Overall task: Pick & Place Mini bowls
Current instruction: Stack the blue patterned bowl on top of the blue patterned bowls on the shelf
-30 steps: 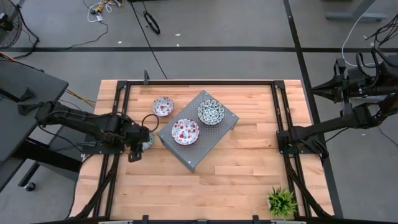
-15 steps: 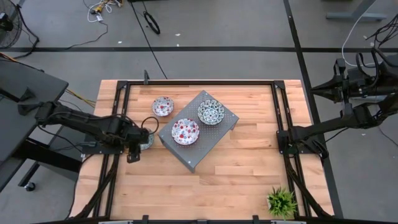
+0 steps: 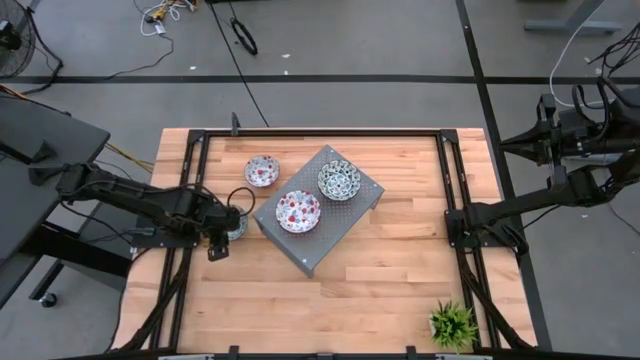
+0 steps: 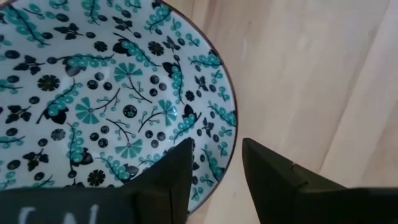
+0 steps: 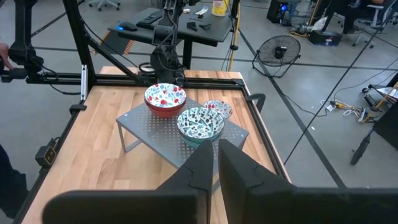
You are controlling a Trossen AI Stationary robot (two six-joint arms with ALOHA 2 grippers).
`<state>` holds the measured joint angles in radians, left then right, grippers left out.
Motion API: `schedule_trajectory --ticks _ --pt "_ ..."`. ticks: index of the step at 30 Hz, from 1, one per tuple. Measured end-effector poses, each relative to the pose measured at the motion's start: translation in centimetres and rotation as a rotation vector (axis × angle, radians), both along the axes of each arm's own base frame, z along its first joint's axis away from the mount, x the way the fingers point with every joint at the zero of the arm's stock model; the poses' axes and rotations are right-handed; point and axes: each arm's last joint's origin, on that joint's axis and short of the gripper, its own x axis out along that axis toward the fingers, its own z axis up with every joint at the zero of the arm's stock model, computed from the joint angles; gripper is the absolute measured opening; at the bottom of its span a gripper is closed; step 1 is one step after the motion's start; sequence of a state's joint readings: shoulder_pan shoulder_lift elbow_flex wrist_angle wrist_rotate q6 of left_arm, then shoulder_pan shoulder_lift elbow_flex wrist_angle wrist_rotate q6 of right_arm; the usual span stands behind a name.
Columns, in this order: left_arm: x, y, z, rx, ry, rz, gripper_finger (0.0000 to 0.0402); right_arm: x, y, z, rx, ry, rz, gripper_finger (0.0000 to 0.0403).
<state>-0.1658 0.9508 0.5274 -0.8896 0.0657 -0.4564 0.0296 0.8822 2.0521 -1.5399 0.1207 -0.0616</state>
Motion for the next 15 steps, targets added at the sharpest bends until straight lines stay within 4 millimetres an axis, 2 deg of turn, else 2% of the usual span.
schedule_trajectory --ticks 15 --pt "0.57 -0.07 -1.02 0.021 0.083 0.013 0.0142 0.0 0.0 0.0 0.0 0.0 0.0 0.0027"
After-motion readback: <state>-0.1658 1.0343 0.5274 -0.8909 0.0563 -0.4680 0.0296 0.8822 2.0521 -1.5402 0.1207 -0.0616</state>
